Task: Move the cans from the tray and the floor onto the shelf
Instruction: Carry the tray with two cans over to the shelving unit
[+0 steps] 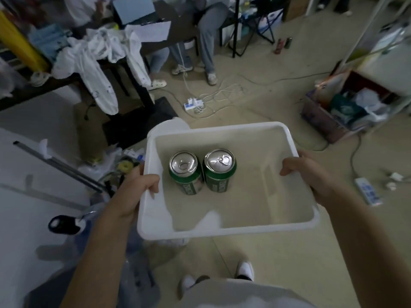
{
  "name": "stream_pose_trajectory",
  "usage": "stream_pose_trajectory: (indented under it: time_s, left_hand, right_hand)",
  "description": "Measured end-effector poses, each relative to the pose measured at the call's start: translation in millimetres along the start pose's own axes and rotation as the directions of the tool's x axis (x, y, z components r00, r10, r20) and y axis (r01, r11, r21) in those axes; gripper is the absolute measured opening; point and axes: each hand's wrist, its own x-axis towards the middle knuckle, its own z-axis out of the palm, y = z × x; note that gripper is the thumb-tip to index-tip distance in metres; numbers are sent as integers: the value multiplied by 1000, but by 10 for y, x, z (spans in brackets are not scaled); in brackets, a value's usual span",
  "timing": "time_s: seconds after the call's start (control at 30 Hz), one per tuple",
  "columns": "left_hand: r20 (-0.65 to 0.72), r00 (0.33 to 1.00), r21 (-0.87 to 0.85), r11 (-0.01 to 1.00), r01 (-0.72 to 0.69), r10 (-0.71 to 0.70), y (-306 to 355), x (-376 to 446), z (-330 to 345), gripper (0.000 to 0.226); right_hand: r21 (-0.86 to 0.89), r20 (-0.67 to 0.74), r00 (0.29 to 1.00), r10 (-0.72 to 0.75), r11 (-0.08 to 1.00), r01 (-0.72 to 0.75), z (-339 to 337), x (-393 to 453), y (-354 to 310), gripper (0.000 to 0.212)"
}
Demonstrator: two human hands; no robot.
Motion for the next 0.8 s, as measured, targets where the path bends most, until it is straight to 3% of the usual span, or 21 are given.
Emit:
stream_pose_trajectory:
  time_s: [0.17,0.37,0.47,0.6,0.8]
  left_hand:
    - [85,996,30,999,-15,12,391,563,741,39]
    - [195,981,139,989,-41,13,984,1519,1401,37]
    - [257,966,169,984,-60,15,1307,2123,1674,45]
    - [322,947,216,973,-79,5,1825,2952,2069,33]
    - [363,932,234,968,-91,-1,2720,4194,2766,23]
  right_hand:
    - [78,-101,994,37,996,-29,-708,348,-107,29]
    - [140,-173,984,52,990,-28,-1259,1090,-318,9]
    - [170,-209,975,77,985,-41,-1496,1598,-528,10]
    - [203,-251,963,95,978,-44,-1831,2298,-911,39]
    - [242,-344,933,102,970,-17,-2399,3415,-1613,29]
